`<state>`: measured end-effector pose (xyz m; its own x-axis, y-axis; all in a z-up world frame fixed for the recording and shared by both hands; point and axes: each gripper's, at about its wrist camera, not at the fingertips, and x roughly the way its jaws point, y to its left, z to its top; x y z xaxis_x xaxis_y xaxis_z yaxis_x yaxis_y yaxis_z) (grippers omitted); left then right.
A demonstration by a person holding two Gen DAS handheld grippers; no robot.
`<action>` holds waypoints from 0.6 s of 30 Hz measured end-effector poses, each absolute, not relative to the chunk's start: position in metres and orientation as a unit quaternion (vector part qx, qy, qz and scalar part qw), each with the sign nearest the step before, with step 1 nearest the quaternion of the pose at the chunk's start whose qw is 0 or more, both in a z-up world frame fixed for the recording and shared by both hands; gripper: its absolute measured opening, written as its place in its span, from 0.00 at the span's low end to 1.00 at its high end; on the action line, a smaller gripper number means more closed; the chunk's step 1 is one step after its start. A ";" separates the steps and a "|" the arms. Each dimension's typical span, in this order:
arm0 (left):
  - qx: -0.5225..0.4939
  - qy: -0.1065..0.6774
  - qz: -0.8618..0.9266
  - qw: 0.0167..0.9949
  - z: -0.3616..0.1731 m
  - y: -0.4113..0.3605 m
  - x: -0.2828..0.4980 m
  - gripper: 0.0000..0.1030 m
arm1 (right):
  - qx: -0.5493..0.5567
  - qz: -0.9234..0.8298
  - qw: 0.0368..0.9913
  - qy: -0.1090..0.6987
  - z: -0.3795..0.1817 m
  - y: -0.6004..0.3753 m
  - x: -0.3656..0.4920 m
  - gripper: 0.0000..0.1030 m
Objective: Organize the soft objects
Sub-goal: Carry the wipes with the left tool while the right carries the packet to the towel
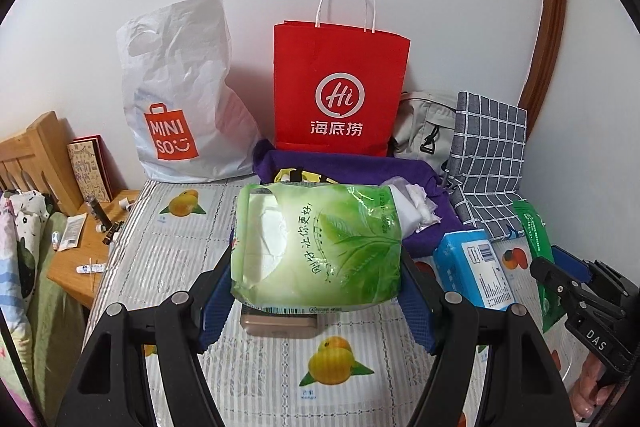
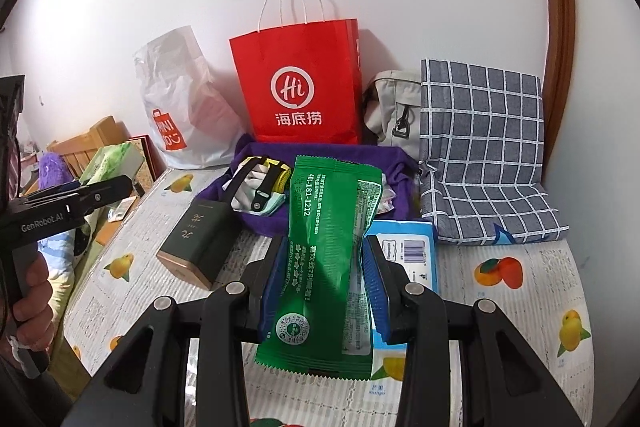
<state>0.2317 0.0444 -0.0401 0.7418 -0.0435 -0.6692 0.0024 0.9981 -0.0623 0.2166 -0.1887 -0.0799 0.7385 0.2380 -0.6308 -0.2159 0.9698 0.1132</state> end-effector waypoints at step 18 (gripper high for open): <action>-0.032 0.380 0.002 0.924 -0.044 0.053 0.280 0.69 | 0.025 0.113 0.935 0.336 -0.075 -0.197 0.271 0.37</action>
<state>0.2802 0.0531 -0.0442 0.7108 -0.0214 -0.7031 -0.0276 0.9979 -0.0582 0.2710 -0.1969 -0.0746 0.7481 0.2286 -0.6230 -0.1949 0.9731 0.1230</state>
